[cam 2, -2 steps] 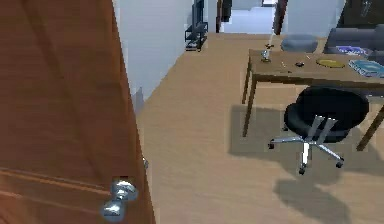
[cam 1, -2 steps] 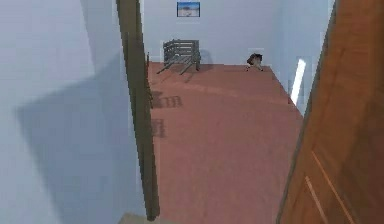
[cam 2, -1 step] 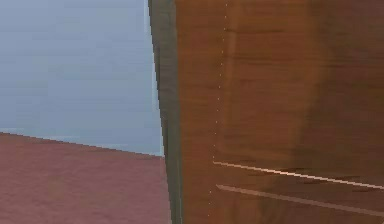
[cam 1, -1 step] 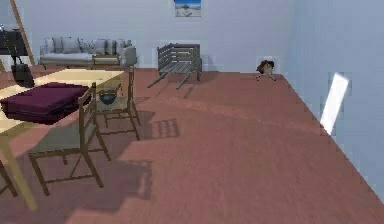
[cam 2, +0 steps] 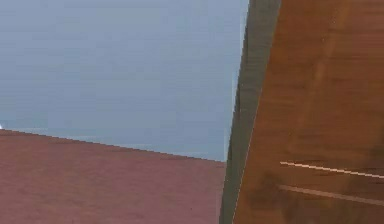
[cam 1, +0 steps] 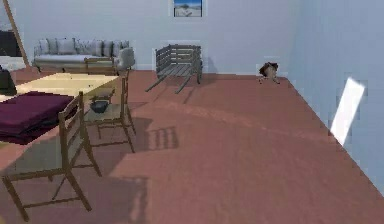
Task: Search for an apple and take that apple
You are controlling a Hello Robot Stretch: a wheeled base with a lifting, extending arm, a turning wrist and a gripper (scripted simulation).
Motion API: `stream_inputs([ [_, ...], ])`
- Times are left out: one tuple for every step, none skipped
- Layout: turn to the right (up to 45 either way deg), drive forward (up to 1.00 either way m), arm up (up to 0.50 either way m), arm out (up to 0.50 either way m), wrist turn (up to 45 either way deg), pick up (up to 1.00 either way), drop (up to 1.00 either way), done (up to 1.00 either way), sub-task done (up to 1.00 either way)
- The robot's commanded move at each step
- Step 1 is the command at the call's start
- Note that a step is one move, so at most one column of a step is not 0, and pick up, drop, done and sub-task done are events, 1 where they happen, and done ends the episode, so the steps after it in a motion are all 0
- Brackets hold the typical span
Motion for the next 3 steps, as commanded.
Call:
stream_inputs([
  [-39.0,0.0,0.0,0.0,0.0,0.0,0.0,0.0,0.0],
  [0.0,0.4,0.0,0.0,0.0,0.0,0.0,0.0,0.0],
  [-45.0,0.0,0.0,0.0,0.0,0.0,0.0,0.0,0.0],
])
